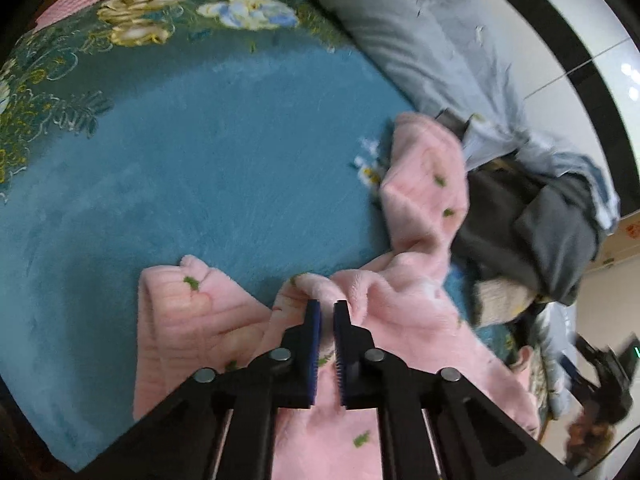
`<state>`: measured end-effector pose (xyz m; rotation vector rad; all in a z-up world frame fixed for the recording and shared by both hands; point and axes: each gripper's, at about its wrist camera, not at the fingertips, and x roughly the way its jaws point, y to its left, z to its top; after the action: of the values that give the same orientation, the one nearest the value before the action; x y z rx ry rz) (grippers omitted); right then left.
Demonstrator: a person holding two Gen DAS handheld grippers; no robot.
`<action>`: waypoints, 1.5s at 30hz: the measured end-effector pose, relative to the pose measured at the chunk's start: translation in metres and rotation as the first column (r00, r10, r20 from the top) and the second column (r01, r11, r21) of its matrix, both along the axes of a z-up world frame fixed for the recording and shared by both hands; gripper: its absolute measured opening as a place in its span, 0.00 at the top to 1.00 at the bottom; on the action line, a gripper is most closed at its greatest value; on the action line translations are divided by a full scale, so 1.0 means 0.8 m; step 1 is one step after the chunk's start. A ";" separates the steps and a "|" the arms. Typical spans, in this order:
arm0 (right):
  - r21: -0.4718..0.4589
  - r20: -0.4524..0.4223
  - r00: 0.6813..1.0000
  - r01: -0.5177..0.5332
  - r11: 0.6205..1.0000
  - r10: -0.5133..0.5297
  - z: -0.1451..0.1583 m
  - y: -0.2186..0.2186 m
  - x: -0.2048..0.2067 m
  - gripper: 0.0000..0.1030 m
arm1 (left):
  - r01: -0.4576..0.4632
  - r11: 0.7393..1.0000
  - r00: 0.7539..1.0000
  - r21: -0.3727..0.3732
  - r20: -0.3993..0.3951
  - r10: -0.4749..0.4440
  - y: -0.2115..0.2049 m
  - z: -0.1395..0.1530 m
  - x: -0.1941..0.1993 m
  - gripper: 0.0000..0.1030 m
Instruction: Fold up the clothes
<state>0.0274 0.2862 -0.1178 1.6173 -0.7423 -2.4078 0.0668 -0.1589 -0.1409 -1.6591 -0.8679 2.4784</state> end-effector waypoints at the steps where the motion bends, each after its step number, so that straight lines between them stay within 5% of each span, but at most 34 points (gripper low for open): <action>1: -0.037 0.015 0.997 -0.073 0.997 0.074 -0.016 -0.040 -0.016 0.36 | -0.001 1.000 1.000 0.001 -0.016 0.001 -0.002 0.006 0.005 0.93; 5: -0.124 0.085 0.976 -0.191 0.974 0.202 -0.075 -0.149 -0.087 0.36 | 0.007 1.000 0.998 -0.019 -0.066 -0.008 -0.005 0.027 0.021 0.94; 13: -0.084 0.239 0.970 -0.016 0.996 0.036 -0.153 -0.188 -0.144 0.37 | 0.017 1.000 0.988 -0.010 -0.155 -0.019 -0.013 0.060 0.056 0.97; 15: -0.098 0.258 0.966 0.002 0.995 0.023 -0.157 -0.190 -0.140 0.62 | 0.023 1.000 0.985 -0.006 -0.172 -0.024 -0.013 0.063 0.061 0.98; 16: -0.093 0.245 0.969 -0.018 0.995 0.041 -0.152 -0.193 -0.137 0.97 | 0.027 1.000 0.984 -0.015 -0.174 -0.029 -0.014 0.064 0.062 0.98; 18: -0.083 0.217 0.973 -0.060 0.995 0.077 -0.141 -0.200 -0.129 0.97 | 0.031 0.999 0.985 -0.038 -0.167 -0.037 -0.015 0.061 0.062 0.98; 24: -0.198 -0.054 0.987 -0.160 0.967 0.152 -0.042 -0.165 -0.085 0.97 | -0.035 0.998 0.997 -0.050 -0.072 0.031 -0.036 0.028 0.048 0.92; 25: -0.200 -0.079 0.984 -0.175 0.964 0.162 -0.028 -0.155 -0.076 0.97 | -0.048 0.998 0.997 -0.027 -0.064 0.046 -0.039 0.021 0.044 0.78; 26: -0.201 -0.102 0.980 -0.188 0.961 0.170 -0.015 -0.146 -0.067 0.97 | -0.057 0.998 0.997 -0.006 -0.056 0.057 -0.040 0.014 0.038 0.50; 27: -0.190 -0.108 0.979 -0.191 0.963 0.173 -0.010 -0.139 -0.059 0.97 | -0.065 0.998 0.997 0.014 -0.047 0.066 -0.040 0.007 0.032 0.41; 32: -0.207 -0.138 0.981 -0.160 0.965 0.133 0.017 -0.094 -0.017 0.97 | -0.052 0.998 0.999 0.045 0.017 0.052 -0.028 -0.022 -0.009 0.38; 35: -0.205 -0.147 0.982 -0.147 0.968 0.118 0.030 -0.076 0.004 0.97 | -0.007 0.997 0.997 0.075 0.075 0.002 -0.013 -0.038 -0.026 0.42; 36: -0.193 -0.142 0.983 -0.146 0.970 0.119 0.032 -0.071 0.008 0.97 | 0.002 0.996 0.996 0.086 0.090 -0.010 -0.007 -0.041 -0.029 0.50; 37: -0.183 -0.138 0.983 -0.144 0.973 0.119 0.034 -0.066 0.012 0.97 | 0.009 0.995 0.995 0.095 0.102 -0.019 -0.002 -0.043 -0.030 0.76; 38: -0.180 -0.131 0.985 -0.133 0.975 0.111 0.036 -0.062 0.016 0.97 | 0.025 0.995 0.995 0.091 0.089 -0.033 0.004 -0.038 -0.031 0.90; 42: -0.217 -0.149 0.985 -0.121 0.969 0.089 0.057 -0.043 0.024 0.97 | 0.105 0.993 0.994 0.050 -0.011 -0.105 0.025 -0.004 -0.030 0.95; 45: -0.260 -0.247 0.966 -0.139 0.956 0.073 0.105 -0.033 0.018 0.97 | 0.144 0.989 0.975 0.044 -0.174 -0.135 0.025 0.063 -0.043 0.95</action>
<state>0.0420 0.2601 -0.0341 1.2099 -0.8753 -2.2480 0.0327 -0.1387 -0.0905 -1.4124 -0.7657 2.4335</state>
